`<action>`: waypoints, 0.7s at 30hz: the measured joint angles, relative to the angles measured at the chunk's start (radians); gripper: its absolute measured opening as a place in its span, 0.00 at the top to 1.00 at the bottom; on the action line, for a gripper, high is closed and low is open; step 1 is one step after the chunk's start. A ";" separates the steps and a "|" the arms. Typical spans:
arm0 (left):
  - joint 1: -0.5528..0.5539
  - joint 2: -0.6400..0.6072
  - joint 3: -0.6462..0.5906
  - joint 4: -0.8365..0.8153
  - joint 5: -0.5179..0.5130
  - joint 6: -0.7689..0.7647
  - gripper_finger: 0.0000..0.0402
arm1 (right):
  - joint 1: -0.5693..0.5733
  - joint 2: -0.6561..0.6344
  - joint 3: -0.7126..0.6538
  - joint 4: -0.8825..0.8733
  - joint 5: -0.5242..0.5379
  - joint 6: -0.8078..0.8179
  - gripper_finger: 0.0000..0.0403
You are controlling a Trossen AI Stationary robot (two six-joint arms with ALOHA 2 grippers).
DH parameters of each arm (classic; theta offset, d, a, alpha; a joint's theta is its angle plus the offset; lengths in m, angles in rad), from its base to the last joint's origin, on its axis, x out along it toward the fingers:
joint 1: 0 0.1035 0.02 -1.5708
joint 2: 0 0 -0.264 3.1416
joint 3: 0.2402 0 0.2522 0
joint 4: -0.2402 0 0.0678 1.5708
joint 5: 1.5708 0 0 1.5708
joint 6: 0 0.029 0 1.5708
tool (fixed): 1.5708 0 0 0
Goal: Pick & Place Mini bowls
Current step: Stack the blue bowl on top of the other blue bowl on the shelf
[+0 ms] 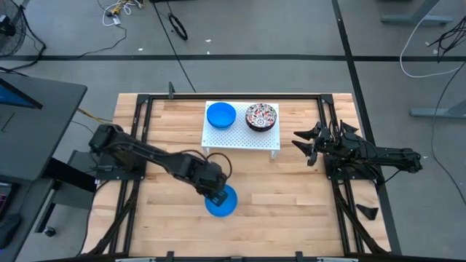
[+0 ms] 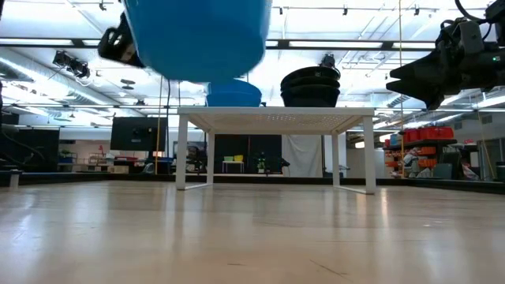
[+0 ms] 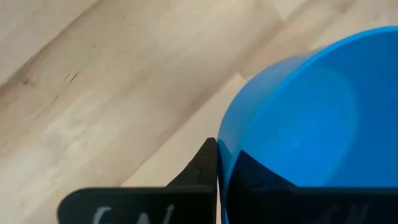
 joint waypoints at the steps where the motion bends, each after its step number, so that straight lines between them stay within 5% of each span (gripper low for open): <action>1: 0.006 -0.010 0.009 -0.013 0.010 0.018 0.99 | 0.000 0.000 0.000 0.000 0.000 0.000 0.51; 21: 0.181 -0.031 0.534 -0.600 0.024 0.449 0.99 | 0.000 0.000 0.000 0.000 0.000 0.000 0.51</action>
